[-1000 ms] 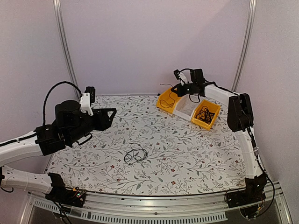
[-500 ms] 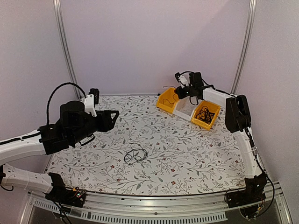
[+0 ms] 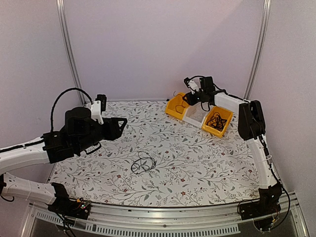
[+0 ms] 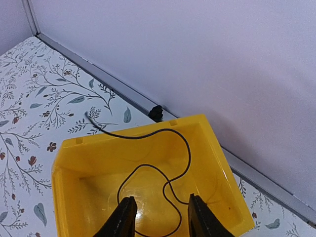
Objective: Untangle the cables
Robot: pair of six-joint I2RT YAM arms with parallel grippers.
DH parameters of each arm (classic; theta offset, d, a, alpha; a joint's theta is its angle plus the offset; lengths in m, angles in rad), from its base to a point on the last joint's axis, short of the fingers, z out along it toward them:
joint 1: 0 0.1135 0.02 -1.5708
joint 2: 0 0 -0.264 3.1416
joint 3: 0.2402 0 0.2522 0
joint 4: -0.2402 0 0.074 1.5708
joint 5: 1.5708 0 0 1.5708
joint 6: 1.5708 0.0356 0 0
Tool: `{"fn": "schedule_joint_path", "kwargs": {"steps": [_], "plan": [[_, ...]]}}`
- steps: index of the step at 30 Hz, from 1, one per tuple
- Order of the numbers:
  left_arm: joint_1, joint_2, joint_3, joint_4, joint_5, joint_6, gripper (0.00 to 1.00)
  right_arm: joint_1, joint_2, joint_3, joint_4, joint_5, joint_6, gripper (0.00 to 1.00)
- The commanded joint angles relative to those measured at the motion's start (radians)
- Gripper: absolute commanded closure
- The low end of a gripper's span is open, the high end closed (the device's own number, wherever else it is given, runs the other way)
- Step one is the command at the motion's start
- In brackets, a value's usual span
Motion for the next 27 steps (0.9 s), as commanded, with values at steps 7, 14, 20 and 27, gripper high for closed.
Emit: {"fn": "schedule_joint_path", "kwargs": {"steps": [7, 14, 20, 27], "plan": [[0.013, -0.015, -0.03, 0.035, -0.002, -0.009, 0.42, -0.001, -0.28, -0.192, -0.094, -0.153, 0.05, 0.49], [0.036, 0.069, -0.073, 0.05, 0.053, -0.037, 0.43, 0.018, -0.523, -0.518, 0.006, -0.211, 0.039, 0.5], [0.06, 0.189, -0.074, 0.052, 0.116, -0.074, 0.44, 0.052, -0.587, -0.632, 0.019, -0.189, -0.003, 0.5], [0.071, 0.314, -0.059, 0.053, 0.239, -0.086, 0.46, 0.176, -0.602, -0.689, -0.08, -0.258, -0.109, 0.52]]}}
